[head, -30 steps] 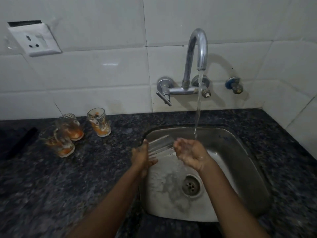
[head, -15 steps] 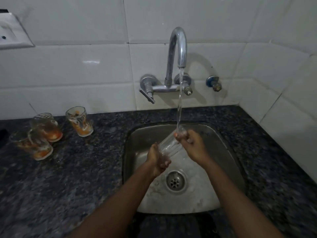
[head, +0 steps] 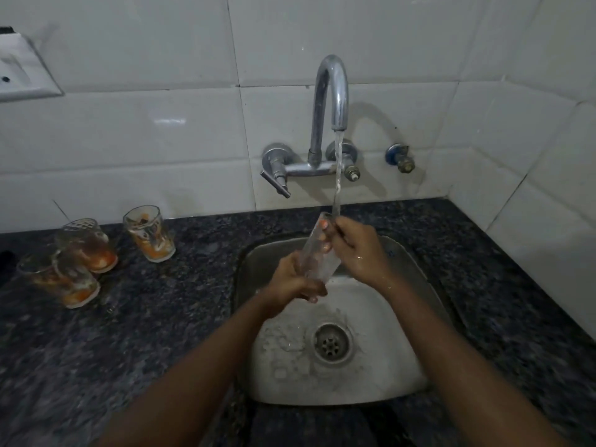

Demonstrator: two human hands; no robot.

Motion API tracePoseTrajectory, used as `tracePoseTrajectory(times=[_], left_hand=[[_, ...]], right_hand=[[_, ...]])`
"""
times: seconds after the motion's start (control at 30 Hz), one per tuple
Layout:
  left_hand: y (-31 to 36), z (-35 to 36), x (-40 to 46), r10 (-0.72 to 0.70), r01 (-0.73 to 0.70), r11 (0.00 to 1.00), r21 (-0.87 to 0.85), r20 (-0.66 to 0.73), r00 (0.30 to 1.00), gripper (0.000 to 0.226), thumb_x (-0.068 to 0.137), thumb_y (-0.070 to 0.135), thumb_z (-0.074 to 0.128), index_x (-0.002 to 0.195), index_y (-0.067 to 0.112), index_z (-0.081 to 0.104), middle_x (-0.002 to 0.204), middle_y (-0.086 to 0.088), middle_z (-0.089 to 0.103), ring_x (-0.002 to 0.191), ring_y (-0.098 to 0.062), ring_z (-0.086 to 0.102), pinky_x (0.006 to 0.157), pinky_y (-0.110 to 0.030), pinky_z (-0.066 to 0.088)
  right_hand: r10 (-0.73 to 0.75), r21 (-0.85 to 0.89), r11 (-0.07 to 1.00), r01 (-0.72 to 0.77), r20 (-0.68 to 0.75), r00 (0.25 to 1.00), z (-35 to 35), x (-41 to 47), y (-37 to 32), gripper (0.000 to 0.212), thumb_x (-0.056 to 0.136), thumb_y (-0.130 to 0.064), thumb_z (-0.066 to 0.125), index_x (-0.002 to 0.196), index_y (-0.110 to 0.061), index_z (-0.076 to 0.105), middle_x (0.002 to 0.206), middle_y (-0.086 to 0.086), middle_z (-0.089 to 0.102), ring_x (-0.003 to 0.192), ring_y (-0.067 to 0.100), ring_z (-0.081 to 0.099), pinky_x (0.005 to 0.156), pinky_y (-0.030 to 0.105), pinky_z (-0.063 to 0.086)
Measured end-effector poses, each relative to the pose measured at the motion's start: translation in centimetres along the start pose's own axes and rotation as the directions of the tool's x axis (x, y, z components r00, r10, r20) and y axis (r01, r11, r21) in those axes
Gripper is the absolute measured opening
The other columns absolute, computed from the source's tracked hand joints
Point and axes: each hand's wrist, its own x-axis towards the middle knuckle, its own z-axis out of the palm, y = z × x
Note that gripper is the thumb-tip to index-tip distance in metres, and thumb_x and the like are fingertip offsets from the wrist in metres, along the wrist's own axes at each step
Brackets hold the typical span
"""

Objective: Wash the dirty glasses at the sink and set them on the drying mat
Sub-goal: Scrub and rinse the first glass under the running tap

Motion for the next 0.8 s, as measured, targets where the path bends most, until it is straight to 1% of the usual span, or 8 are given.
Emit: tracePoseTrajectory(times=[0.1, 0.17, 0.27, 0.37, 0.43, 0.5, 0.63, 0.8], left_hand=[[1.5, -0.8, 0.1, -0.144, 0.151, 0.989, -0.002, 0.294, 0.945, 0.045, 0.061, 0.005, 0.070, 0.105, 0.004, 0.059, 0.085, -0.009, 0.071, 0.070, -0.018, 0.069, 0.057, -0.029, 0.057], [2.2, 0.8, 0.4, -0.106, 0.046, 0.924, 0.381, 0.139, 0.985, 0.071, 0.058, 0.020, 0.082, 0.121, 0.010, 0.051, 0.098, -0.006, 0.069, 0.083, -0.021, 0.069, 0.074, -0.042, 0.059], [1.9, 3.7, 0.9, 0.238, -0.017, 0.587, 0.810, -0.152, 0.959, 0.084, 0.059, 0.032, 0.082, 0.127, 0.015, 0.036, 0.112, -0.008, 0.064, 0.099, -0.027, 0.064, 0.080, -0.042, 0.055], [2.6, 2.9, 1.3, 0.193, -0.031, 0.871, 0.490, -0.283, 0.939, 0.062, 0.064, 0.011, 0.079, 0.116, 0.010, 0.044, 0.107, -0.014, 0.066, 0.101, -0.033, 0.063, 0.083, -0.044, 0.053], [3.2, 1.4, 1.3, 0.082, -0.047, 0.980, 0.194, -0.178, 0.981, 0.059, 0.061, -0.010, 0.072, 0.113, 0.004, 0.049, 0.108, -0.018, 0.064, 0.105, -0.037, 0.061, 0.085, -0.048, 0.053], [3.2, 0.7, 1.0, 0.068, -0.067, 0.993, 0.101, -0.004, 0.998, 0.063, 0.055, -0.020, 0.067, 0.112, 0.001, 0.051, 0.109, -0.020, 0.063, 0.105, -0.036, 0.060, 0.085, -0.048, 0.052], [2.4, 1.8, 0.4, 0.031, -0.033, 0.999, 0.024, 0.088, 0.996, 0.069, 0.051, -0.018, 0.067, 0.114, 0.007, 0.054, 0.108, -0.013, 0.065, 0.103, -0.025, 0.062, 0.084, -0.042, 0.055], [1.9, 1.7, 0.8, 0.017, -0.027, 0.993, 0.117, 0.087, 0.996, 0.083, 0.057, -0.016, 0.072, 0.126, 0.015, 0.039, 0.119, -0.006, 0.056, 0.110, -0.019, 0.055, 0.076, -0.023, 0.052]], right_hand=[[0.138, 0.121, 0.983, -0.135, -0.019, 0.990, -1.7, 0.3, 0.9, 0.036, 0.096, -0.036, 0.046, 0.075, -0.008, 0.059, 0.061, 0.002, 0.062, 0.054, 0.009, 0.062, 0.052, 0.026, 0.050], [0.280, -0.066, 0.954, -0.291, -0.140, 0.950, -0.8, 1.3, 1.1, 0.043, 0.097, -0.041, 0.040, 0.073, -0.011, 0.058, 0.065, 0.003, 0.060, 0.061, 0.016, 0.063, 0.055, 0.029, 0.047], [0.314, -0.401, 0.816, -0.417, -0.298, 0.901, 1.7, 2.1, 0.2, 0.044, 0.097, -0.046, 0.033, 0.081, -0.017, 0.061, 0.080, 0.011, 0.065, 0.079, 0.030, 0.062, 0.064, 0.030, 0.038], [0.075, -0.374, 0.920, -0.119, -0.130, 0.989, 2.0, 1.4, 0.3, 0.033, 0.096, -0.042, 0.040, 0.085, -0.018, 0.060, 0.083, 0.009, 0.066, 0.079, 0.028, 0.060, 0.063, 0.031, 0.038], [-0.105, -0.321, 0.940, 0.115, 0.046, 0.993, 0.9, 1.1, 1.3, 0.023, 0.093, -0.032, 0.051, 0.081, -0.014, 0.058, 0.080, 0.006, 0.059, 0.079, 0.023, 0.055, 0.065, 0.033, 0.042], [-0.188, -0.246, 0.950, 0.191, 0.034, 0.982, 0.4, 0.9, 2.6, 0.020, 0.088, -0.024, 0.062, 0.084, -0.005, 0.064, 0.090, 0.010, 0.061, 0.090, 0.024, 0.053, 0.073, 0.032, 0.042], [0.032, 0.093, 0.995, -0.020, -0.133, 0.991, 1.8, -0.2, 3.2, 0.038, 0.070, -0.037, 0.076, 0.092, -0.011, 0.060, 0.126, 0.006, 0.044, 0.119, 0.014, 0.043, 0.094, 0.025, 0.044], [0.315, 0.533, 0.821, -0.203, -0.128, 0.940, 2.2, -0.5, 3.2, 0.050, 0.067, -0.015, 0.081, 0.110, -0.015, 0.054, 0.102, 0.006, 0.067, 0.090, 0.010, 0.065, 0.075, 0.021, 0.054]])
